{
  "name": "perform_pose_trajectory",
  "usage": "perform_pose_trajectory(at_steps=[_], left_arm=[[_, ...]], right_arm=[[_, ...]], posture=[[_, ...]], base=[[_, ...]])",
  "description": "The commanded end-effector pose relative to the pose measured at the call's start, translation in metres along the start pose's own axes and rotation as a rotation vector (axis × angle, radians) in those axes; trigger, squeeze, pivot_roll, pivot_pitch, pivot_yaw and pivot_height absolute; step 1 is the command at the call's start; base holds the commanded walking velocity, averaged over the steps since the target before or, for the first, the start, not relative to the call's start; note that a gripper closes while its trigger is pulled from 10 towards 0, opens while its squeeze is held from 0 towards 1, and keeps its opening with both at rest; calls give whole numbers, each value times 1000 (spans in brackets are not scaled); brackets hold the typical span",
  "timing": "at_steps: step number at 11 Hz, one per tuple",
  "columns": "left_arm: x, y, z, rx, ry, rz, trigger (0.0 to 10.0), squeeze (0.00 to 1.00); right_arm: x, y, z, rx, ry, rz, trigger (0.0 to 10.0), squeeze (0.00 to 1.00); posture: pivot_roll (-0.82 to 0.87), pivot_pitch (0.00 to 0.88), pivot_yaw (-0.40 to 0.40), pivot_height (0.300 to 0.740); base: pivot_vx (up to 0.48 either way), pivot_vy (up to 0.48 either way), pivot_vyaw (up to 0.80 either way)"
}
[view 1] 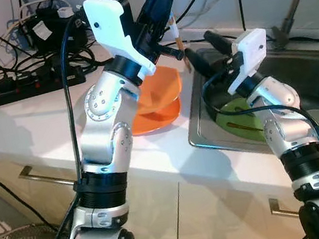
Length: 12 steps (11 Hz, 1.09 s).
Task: Kitchen organization
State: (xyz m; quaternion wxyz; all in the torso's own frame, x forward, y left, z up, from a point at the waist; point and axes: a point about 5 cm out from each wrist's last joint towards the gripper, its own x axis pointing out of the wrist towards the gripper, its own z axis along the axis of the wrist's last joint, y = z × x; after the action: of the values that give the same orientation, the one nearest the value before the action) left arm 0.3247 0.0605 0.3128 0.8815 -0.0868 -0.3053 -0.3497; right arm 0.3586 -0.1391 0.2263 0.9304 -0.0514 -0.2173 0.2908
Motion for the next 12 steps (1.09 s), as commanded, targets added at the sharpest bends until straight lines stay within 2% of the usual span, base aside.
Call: perform_pose_trajectory(at_steps=[1, 7, 10, 11, 12], left_arm=[[2, -9, 0, -15, -2, -52, 10000, 0], [4, -11, -2, -17, 12, -68, 10000, 0], [4, -14, -3, -20, 23, -86, 10000, 0], [3, -15, -3, -22, 26, -88, 10000, 0], [3, -16, -3, -23, 30, -92, 10000, 0]], right_arm=[[1, 6, 2, 16, -8, 50, 10000, 0], [-2, 22, 3, 74, -10, 169, 10000, 0], [0, 17, 1, 64, -1, 117, 10000, 0], [0, 15, 0, 65, 5, 96, 7922, 0], [0, 12, -2, 58, 15, 68, 0, 0]], posture=[[197, 0, -35, 740], [195, 0, -34, 740], [202, 0, -35, 740], [203, 0, -35, 740], [205, 0, -35, 740]], base=[[0, 0, 0], [0, 0, 0], [0, 0, 0], [0, 0, 0], [0, 0, 0]])
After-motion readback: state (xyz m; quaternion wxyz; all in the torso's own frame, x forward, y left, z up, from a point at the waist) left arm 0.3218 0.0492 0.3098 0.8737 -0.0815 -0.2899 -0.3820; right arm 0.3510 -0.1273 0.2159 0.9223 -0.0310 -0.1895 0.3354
